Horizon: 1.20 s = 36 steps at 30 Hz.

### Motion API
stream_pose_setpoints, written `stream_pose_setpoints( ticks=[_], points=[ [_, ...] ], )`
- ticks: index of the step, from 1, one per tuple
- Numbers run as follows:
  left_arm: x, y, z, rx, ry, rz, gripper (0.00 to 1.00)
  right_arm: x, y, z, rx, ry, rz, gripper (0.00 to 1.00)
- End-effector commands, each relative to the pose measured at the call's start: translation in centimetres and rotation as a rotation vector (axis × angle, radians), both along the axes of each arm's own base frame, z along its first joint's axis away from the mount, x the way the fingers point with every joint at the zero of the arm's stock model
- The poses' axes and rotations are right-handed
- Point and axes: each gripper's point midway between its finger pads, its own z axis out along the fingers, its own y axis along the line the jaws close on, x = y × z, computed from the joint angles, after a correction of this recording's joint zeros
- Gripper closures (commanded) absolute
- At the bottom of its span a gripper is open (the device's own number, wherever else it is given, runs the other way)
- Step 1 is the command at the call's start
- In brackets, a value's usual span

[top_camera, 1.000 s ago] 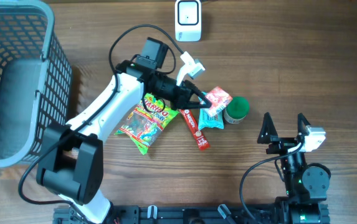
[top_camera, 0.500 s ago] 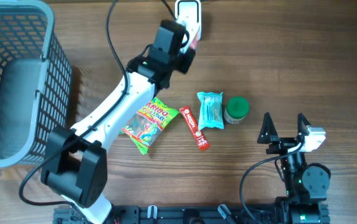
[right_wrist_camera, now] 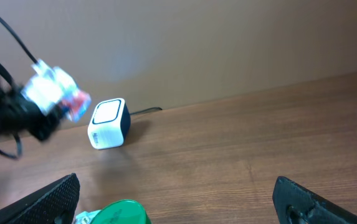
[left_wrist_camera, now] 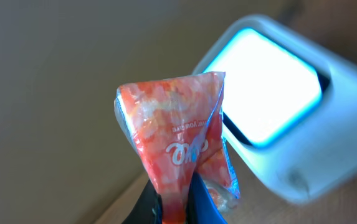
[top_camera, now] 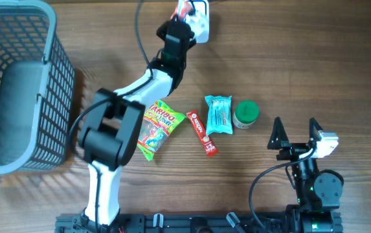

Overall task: Scan the item barcode
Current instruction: 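Carry the tissue box with the left gripper to the white scanner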

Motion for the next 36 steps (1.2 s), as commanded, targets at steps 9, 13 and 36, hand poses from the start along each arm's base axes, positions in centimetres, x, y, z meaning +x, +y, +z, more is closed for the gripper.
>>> stream_pose_setpoints(
  ticks=[9,13,36],
  points=[
    [3.4,-3.1,0.2,0.191,-0.097,-0.102,0.96,0.0,0.0,0.1,0.008,-0.006,-0.002,0.0],
    [2.3,-4.9,-1.7,0.298,-0.03,-0.2,0.96,0.0,0.0,0.1,0.008,-0.006,-0.002,0.0],
    [-5.7,-14.4,4.2,-0.332,0.129,-0.184,0.96,0.0,0.0,0.1,0.008,-0.006,-0.002,0.0]
  ],
)
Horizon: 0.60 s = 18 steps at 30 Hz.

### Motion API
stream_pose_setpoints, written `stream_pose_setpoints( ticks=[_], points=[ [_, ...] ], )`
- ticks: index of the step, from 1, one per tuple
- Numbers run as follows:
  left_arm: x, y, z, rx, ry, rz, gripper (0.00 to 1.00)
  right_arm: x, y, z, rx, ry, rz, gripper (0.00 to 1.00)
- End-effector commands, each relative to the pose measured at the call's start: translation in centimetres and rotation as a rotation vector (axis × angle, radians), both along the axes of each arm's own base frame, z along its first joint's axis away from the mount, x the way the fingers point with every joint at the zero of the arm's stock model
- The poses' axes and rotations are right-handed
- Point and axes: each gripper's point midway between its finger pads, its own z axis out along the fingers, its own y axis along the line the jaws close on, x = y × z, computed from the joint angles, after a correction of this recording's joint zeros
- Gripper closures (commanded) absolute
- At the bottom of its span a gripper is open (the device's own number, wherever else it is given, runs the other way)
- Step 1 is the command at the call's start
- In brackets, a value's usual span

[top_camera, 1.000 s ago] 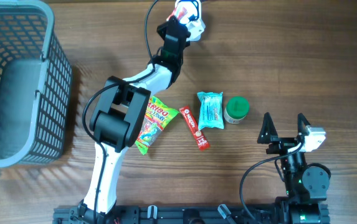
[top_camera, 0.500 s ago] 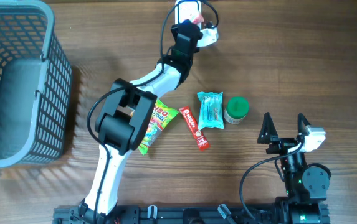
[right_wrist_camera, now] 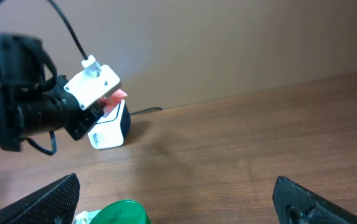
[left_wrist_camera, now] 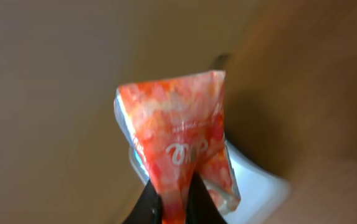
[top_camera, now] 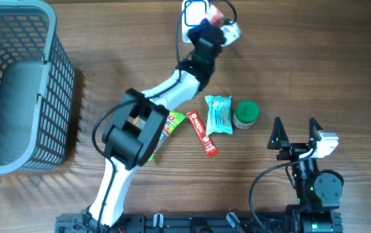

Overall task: Scan the item barcode
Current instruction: 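Carry the tissue box with the left gripper to the white scanner, then move the tissue box right and drop it on the table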

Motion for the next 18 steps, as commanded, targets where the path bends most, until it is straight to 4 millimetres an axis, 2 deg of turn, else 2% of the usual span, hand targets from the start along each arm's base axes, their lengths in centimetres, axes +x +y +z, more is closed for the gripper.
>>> stream_pose_setpoints(
  ticks=[1,4,7,9,14,18],
  points=[
    [-5.4,-6.7,2.7,-0.495,0.246,-0.108,0.96,0.0,0.0,0.1,0.008,-0.006,-0.002,0.0],
    [-8.4,-9.9,1.3,-0.711,0.467,-0.161,0.96,0.0,0.0,0.1,0.008,-0.006,-0.002,0.0],
    [-12.9,-13.5,0.9,-0.863,0.755,-0.332,0.96,0.0,0.0,0.1,0.008,-0.006,-0.002,0.0],
    [-14.8,-14.4,0.7,-0.909,0.872,-0.358,0.96,0.0,0.0,0.1,0.008,-0.006,-0.002,0.0],
    [-18.7,-16.5,-2.2,-0.862,1.006,-0.352,0.96,0.0,0.0,0.1,0.008,-0.006,-0.002,0.0],
    [-22.2,-19.2,-3.3,-0.819,1.053,-0.4,0.96,0.0,0.0,0.1,0.008,-0.006,-0.002,0.0]
  ],
)
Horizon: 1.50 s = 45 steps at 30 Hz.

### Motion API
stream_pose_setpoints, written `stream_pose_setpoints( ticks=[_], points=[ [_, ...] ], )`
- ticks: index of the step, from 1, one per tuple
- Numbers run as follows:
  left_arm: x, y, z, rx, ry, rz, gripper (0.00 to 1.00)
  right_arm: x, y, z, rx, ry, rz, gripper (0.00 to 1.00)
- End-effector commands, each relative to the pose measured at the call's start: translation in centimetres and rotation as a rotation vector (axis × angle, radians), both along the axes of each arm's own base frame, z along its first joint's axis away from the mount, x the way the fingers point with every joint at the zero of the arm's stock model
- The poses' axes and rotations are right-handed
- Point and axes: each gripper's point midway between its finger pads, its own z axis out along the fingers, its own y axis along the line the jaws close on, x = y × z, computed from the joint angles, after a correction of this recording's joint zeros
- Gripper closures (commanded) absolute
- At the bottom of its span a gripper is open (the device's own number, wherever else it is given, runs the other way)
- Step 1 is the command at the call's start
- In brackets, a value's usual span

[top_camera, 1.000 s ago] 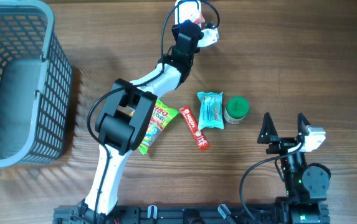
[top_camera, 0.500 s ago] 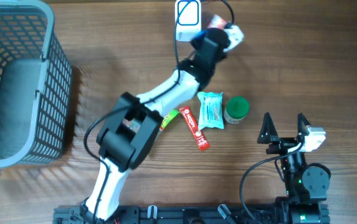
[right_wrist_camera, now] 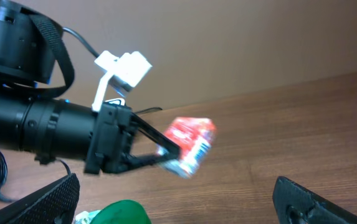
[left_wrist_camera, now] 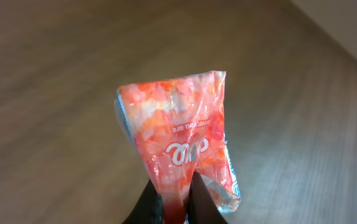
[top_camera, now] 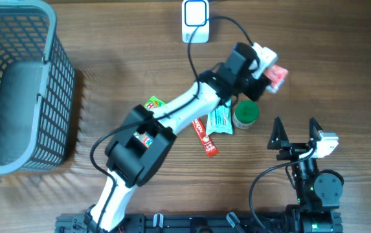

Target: Scan the item barcode

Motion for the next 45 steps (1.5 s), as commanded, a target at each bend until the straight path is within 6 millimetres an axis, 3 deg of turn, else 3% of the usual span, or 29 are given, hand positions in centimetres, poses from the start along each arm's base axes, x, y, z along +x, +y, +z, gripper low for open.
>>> stream_pose_setpoints(
  ticks=[1,7,8,9,10,11,12,16,21,24,28,30,32,36,39,41,45],
  points=[
    [-3.8,-2.7,-1.2,-0.01,0.059,-0.083,0.96,0.0,0.0,0.1,0.008,-0.006,-0.002,0.0],
    [-4.1,-2.9,-1.3,-0.017,0.097,-0.065,0.96,0.0,0.0,0.1,0.008,-0.006,-0.002,0.0],
    [-4.1,-2.9,-1.3,-0.017,0.096,-0.065,0.92,0.0,-0.1,0.1,0.008,-0.006,-0.006,0.0],
    [-4.1,-2.9,-1.3,-0.017,0.096,-0.065,0.81,0.0,-0.2,0.2,0.042,-0.006,-0.015,0.0],
    [-4.1,-2.9,-1.3,-0.017,0.096,-0.064,0.62,0.0,-0.3,0.3,0.127,-0.006,-0.017,0.0],
    [-4.1,-2.9,-1.2,-0.018,0.095,-0.064,0.37,0.0,-0.2,0.7,0.28,-0.015,-0.013,0.0],
    [-3.9,-2.9,-1.1,-0.023,0.09,-0.063,0.0,0.0,-0.2,1.1,0.347,-0.026,-0.008,0.0],
    [-1.6,-1.8,1.0,-0.062,0.053,-0.024,0.0,-0.2,0.4,1.8,0.344,-0.037,0.027,0.0],
    [2.2,1.7,9.1,-0.088,-0.085,0.054,0.0,-0.7,0.7,3.4,0.419,-0.017,0.045,0.0],
    [4.4,5.4,14.8,-0.059,-0.235,0.183,0.0,-1.9,0.5,5.8,0.423,0.002,0.027,0.0],
    [5.4,10.9,20.6,-0.053,-0.316,0.304,0.0,-4.6,0.1,9.4,0.423,0.029,0.001,0.0],
    [6.1,14.8,23.5,-0.027,-0.369,0.429,0.0,-5.8,2.2,11.7,0.43,0.009,0.135,0.0],
    [6.4,19.0,27.2,-0.013,-0.452,0.585,0.0,-6.6,4.9,11.6,0.424,0.051,0.295,0.0],
    [3.8,26.4,35.7,-0.054,-0.615,0.864,0.0,-6.2,4.2,10.8,0.491,0.085,0.243,0.0],
    [0.4,31.6,41.1,-0.105,-0.721,1.018,0.0,-5.7,4.2,9.7,0.477,0.135,0.231,0.0],
    [-2.0,33.8,44.1,-0.121,-0.801,1.048,0.0,-4.7,4.4,8.7,0.441,0.191,0.232,0.0],
    [-7.0,39.1,48.5,-0.096,-0.946,1.153,0.0,0.2,3.7,3.2,0.429,0.464,0.125,0.0]
  ],
)
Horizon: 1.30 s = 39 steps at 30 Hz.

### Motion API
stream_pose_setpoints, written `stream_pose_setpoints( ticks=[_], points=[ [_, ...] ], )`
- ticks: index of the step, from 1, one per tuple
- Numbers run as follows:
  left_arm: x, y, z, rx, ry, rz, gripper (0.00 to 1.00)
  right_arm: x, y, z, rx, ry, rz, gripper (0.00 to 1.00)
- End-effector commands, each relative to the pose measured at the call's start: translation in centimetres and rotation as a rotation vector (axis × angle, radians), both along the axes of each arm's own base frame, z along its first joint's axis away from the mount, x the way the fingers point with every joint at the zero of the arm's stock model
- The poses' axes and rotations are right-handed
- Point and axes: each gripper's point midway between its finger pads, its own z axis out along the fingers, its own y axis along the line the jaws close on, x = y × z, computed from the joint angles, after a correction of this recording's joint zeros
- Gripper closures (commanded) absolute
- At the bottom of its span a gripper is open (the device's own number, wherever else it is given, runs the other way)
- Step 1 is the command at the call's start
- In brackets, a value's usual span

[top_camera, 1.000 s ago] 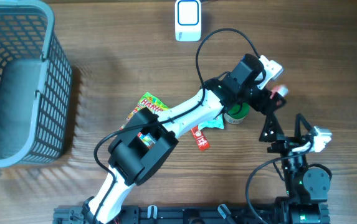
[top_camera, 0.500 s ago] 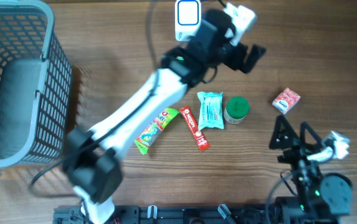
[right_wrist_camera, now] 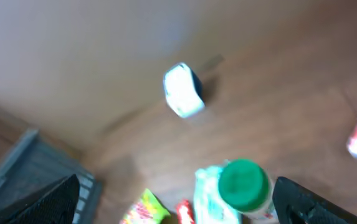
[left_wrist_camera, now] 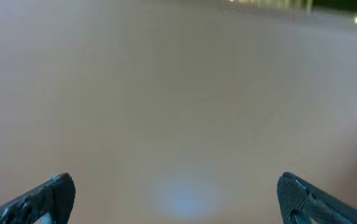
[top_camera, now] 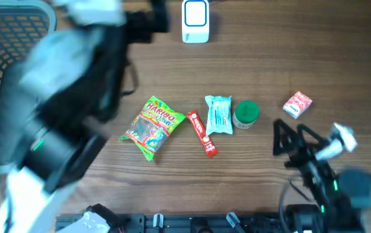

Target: Scan the item barcode

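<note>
The white scanner [top_camera: 195,13] stands at the table's far edge and shows in the right wrist view too [right_wrist_camera: 182,89]. A small red packet [top_camera: 297,104] lies on the wood at the right, apart from both grippers; its edge shows at the right. My left gripper [left_wrist_camera: 178,202] is open and holds nothing, facing a blank wall; its arm is a large blur at the left of the overhead view. My right gripper [top_camera: 292,139] is open near the front right, just in front of the red packet.
A Haribo bag [top_camera: 149,126], a red stick packet [top_camera: 202,133], a teal packet [top_camera: 219,114] and a green-lidded jar [top_camera: 246,114] lie in a row mid-table. A grey wire basket [top_camera: 4,39] stands at the left, partly hidden by the left arm.
The left gripper has let go of the red packet, which now lies on the table right of the jar. The left arm is back at the left, open. The right arm has shifted and now looks down on the items.
My left gripper first held the red packet in front of the scanner's lit face, then just to the scanner's right. Later it held the packet over the table right of the jar. Now the packet lies there and the gripper is open at the left.
</note>
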Motion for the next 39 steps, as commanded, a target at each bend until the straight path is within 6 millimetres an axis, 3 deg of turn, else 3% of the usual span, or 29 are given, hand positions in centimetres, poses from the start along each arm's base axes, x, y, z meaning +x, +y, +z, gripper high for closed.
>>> stream_pose_setpoints(
  ticks=[1,3,5,7,11,12,15,18,22,25,29,35,39],
  points=[
    [-3.7,6.0,2.5,0.069,-0.053,0.228,0.0,4.2,-0.8,-4.3,-0.055,0.244,-0.033,0.0],
    [-5.2,8.4,3.0,0.066,-0.055,0.319,0.0,6.5,-1.9,-5.2,-0.115,0.358,-0.082,0.0],
    [-6.6,10.3,3.1,0.068,-0.048,0.387,0.0,8.4,-5.6,-6.1,-0.224,0.588,-0.262,0.0],
    [-7.4,10.9,3.3,0.07,-0.05,0.389,0.0,9.0,-8.2,-5.6,-0.33,0.756,-0.382,0.0],
    [-8.0,11.2,2.9,0.086,-0.035,0.385,0.0,13.2,-8.7,-4.2,-0.507,0.838,-0.284,0.0],
    [-8.0,11.2,2.9,0.086,-0.035,0.385,0.0,14.0,-8.7,-5.4,-0.595,0.855,-0.196,0.0],
    [-8.0,11.2,2.9,0.087,-0.035,0.385,0.0,13.9,-10.0,-8.6,-0.524,0.975,-0.261,0.0],
    [-9.2,12.0,3.4,0.067,-0.055,0.386,0.0,13.3,-12.4,-15.3,-0.357,1.182,-0.246,0.0],
    [-11.7,13.7,4.2,0.029,-0.092,0.389,0.0,12.6,-14.5,-19.1,-0.328,1.287,-0.264,0.0],
    [-13.5,15.4,4.3,0.016,-0.119,0.413,0.0,12.9,-14.7,-20.9,-0.314,1.308,-0.258,0.0],
    [-14.4,17.2,2.7,0.018,-0.143,0.452,0.0,13.8,-13.6,-21.5,-0.254,1.285,-0.221,0.0],
    [-12.5,16.9,-0.3,0.103,-0.117,0.404,0.0,14.2,-12.9,-21.4,-0.203,1.27,-0.212,0.0],
    [-12.4,18.1,-0.7,-0.017,-0.126,0.429,0.0,14.5,-12.8,-21.6,-0.211,1.259,-0.199,0.0]
  ],
)
